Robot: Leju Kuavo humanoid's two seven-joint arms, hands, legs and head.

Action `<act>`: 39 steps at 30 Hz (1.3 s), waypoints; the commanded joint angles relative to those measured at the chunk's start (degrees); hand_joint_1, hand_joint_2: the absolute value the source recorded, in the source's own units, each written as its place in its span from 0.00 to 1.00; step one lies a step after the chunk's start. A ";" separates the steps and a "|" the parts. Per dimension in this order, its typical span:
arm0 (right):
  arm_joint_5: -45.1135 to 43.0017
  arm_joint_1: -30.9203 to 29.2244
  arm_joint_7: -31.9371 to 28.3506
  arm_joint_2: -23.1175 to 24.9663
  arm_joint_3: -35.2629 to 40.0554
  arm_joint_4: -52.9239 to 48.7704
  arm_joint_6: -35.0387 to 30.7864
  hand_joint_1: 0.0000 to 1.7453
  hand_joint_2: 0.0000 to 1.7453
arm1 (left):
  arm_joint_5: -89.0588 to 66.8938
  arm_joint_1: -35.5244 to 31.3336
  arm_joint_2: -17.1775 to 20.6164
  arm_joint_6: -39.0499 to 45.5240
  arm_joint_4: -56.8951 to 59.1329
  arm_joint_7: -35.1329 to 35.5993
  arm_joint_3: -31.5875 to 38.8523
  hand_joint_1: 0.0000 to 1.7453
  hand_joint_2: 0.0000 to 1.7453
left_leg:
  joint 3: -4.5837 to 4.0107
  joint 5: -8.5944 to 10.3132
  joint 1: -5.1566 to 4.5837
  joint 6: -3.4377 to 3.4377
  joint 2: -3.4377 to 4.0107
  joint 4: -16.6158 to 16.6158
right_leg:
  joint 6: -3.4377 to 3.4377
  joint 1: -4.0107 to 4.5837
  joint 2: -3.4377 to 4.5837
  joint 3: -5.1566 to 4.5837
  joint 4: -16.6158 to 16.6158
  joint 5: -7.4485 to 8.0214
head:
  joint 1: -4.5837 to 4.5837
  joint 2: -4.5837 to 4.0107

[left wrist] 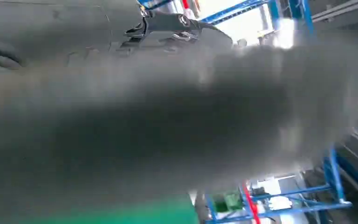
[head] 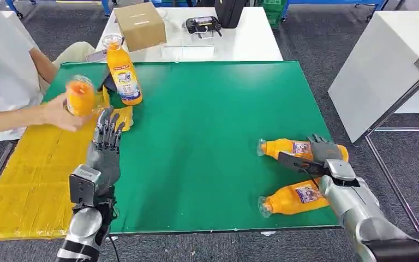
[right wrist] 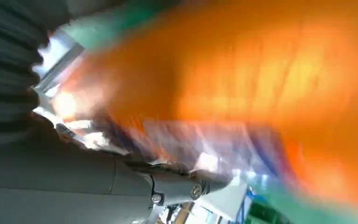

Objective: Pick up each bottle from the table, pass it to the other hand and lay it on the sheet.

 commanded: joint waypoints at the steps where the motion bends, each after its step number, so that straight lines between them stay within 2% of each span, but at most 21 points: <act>1: 3.20 -1.01 1.90 2.39 2.05 8.55 -2.24 1.00 1.00 | 0.99 -0.80 0.22 0.48 0.90 0.27 -2.48 0.00 1.00 | 0.05 0.06 0.13 -0.08 -0.17 -0.04 | -0.11 0.09 0.18 0.14 -0.14 0.08 | -0.02 0.00; 3: 4.40 -1.29 1.97 4.10 2.56 5.94 -7.87 1.00 1.00 | 1.19 0.32 0.06 0.88 -0.39 0.74 -1.73 0.00 1.00 | 0.11 0.10 0.14 0.01 -0.12 -0.06 | -0.13 0.10 0.26 0.22 -0.18 0.12 | 0.00 0.00; 4: 4.73 -1.53 2.44 4.49 2.54 5.79 -7.39 1.00 1.00 | 1.05 0.62 0.01 0.92 -0.89 0.97 -1.55 0.00 1.00 | 0.05 0.19 0.10 0.06 0.02 -0.12 | -0.04 0.08 0.27 0.69 -0.23 0.41 | 0.00 0.00; 5: 4.48 -1.17 1.28 5.25 2.22 3.34 -11.14 1.00 1.00 | 0.76 1.13 0.00 1.07 -1.59 1.29 -1.34 0.00 1.00 | 0.15 0.14 0.12 0.05 0.13 -0.06 | 0.00 0.08 0.46 0.81 -0.18 0.39 | -0.02 0.00; 7: 4.17 -1.11 0.86 6.80 1.42 0.21 -11.88 1.00 1.00 | 0.07 2.17 -0.05 0.99 -3.17 1.92 -0.96 0.00 1.00 | 0.10 0.14 0.07 0.10 0.22 0.01 | 0.05 0.06 0.45 0.80 -0.09 0.42 | -0.02 0.00; 8: 3.07 0.06 -1.38 7.76 0.17 -3.77 -17.72 1.00 1.00 | -0.57 2.66 -0.07 0.90 -3.92 2.25 -0.85 0.00 1.00 | 0.09 0.14 0.07 0.08 0.23 0.01 | 0.02 0.05 0.54 0.77 -0.07 0.41 | -0.02 0.00; 9: 2.53 1.19 -2.14 8.69 -0.48 -8.06 -19.40 1.00 1.00 | -1.18 3.22 -0.10 0.83 -4.69 2.58 -0.80 0.00 1.00 | 0.03 0.14 0.08 0.08 0.26 0.03 | 0.02 0.07 0.56 0.71 -0.06 0.44 | -0.02 0.00; 10: 2.99 1.83 -0.86 8.91 -0.04 -10.64 -18.08 1.00 1.00 | -1.35 3.53 -0.11 0.79 -5.13 2.67 -0.80 0.00 1.00 | 0.05 0.09 0.09 0.03 0.35 0.04 | -0.03 0.07 0.74 0.67 -0.04 0.42 | -0.02 0.00; 12: 0.79 4.70 -3.66 10.30 -1.66 -19.01 -25.31 1.00 1.00 | -2.49 3.92 0.08 0.45 -5.46 3.14 -1.25 0.00 1.00 | -0.07 0.09 0.09 0.01 0.33 0.05 | -0.13 0.07 0.73 0.54 0.00 0.46 | 0.00 0.00; 13: 0.34 7.07 -3.90 11.20 -1.92 -25.90 -25.97 1.00 1.00 | -3.02 4.43 -0.02 0.40 -6.02 3.33 -1.56 0.00 1.00 | -0.14 0.13 0.05 0.05 0.31 0.02 | -0.08 0.05 0.61 0.45 0.00 0.47 | -0.04 0.00; 14: -4.05 10.10 -7.61 12.98 -3.15 -34.13 -31.26 1.00 1.00 | -3.69 4.67 -0.11 0.44 -6.13 3.45 -2.08 0.00 1.00 | -0.11 0.03 0.08 -0.03 0.37 0.06 | -0.15 0.07 0.79 0.46 0.04 0.39 | -0.04 0.00; 16: -3.77 13.51 -6.40 13.86 -2.75 -42.63 -30.23 1.00 1.00 | -4.89 4.97 -0.53 1.60 -5.84 3.61 -3.24 0.00 1.00 | -0.28 0.18 0.08 0.04 0.21 0.02 | -0.06 0.09 0.42 0.33 -0.01 0.44 | -0.04 0.00; 20: -11.79 17.41 -11.14 16.05 -2.57 -51.26 -33.98 1.00 1.00 | -6.09 4.95 0.05 2.15 -4.87 3.60 -6.32 0.00 1.00 | -0.22 0.03 0.19 -0.07 0.04 0.08 | -0.14 0.17 0.43 0.47 0.05 0.20 | -0.04 0.00; 22: -16.13 18.35 -13.02 16.99 -2.15 -52.56 -33.55 1.00 1.00 | -6.80 5.02 0.10 2.26 -4.40 3.68 -7.43 0.00 1.00 | -0.48 0.16 0.13 -0.02 0.03 0.02 | -0.10 0.13 0.29 0.20 0.01 0.30 | -0.04 0.00; 28: -16.35 18.17 -13.22 17.01 -2.02 -52.08 -33.65 1.00 1.00 | -6.86 4.87 0.18 2.28 -4.15 3.67 -7.64 0.00 1.00 | -0.52 0.05 0.13 -0.05 0.02 0.08 | -0.14 0.11 0.41 0.18 0.02 0.24 | -0.04 0.00; 31: -28.12 18.64 -17.41 18.37 -0.77 -52.07 -26.69 1.00 1.00 | -7.53 4.91 0.41 2.42 -3.88 3.62 -8.44 0.00 1.00 | -0.61 0.14 0.09 -0.03 -0.09 0.03 | -0.13 0.07 0.23 0.08 0.01 0.28 | -0.02 0.00; 33: -34.48 18.48 -19.16 20.47 1.30 -49.22 -19.54 1.00 1.00 | -9.78 4.39 -0.01 4.85 -2.63 3.29 -9.35 0.00 1.00 | -0.59 0.14 0.10 -0.03 0.00 0.01 | -0.13 0.09 0.32 0.09 -0.03 0.30 | -0.02 0.00; 35: -35.73 17.20 -19.75 22.50 4.98 -43.57 -18.18 1.00 1.00 | -11.60 3.54 -0.48 6.89 -1.42 2.94 -10.34 0.00 1.00 | -0.52 0.11 0.12 -0.05 0.17 -0.02 | -0.14 0.11 0.49 0.12 -0.06 0.35 | -0.02 0.00; 37: -43.81 16.20 -22.18 24.80 7.52 -39.35 -13.77 1.00 1.00 | -12.51 2.79 -0.40 8.51 -0.78 2.71 -11.58 0.00 1.00 | -0.47 0.10 0.14 -0.08 0.22 -0.02 | -0.17 0.12 0.56 0.14 -0.05 0.34 | -0.04 0.00; 39: -45.19 15.48 -22.62 25.70 9.57 -37.41 -13.47 1.00 1.00 | -13.32 2.52 -0.50 9.62 -0.45 2.36 -12.17 0.00 1.00 | -0.50 0.14 0.13 -0.06 0.20 -0.07 | -0.15 0.14 0.49 0.09 -0.08 0.37 | -0.02 0.00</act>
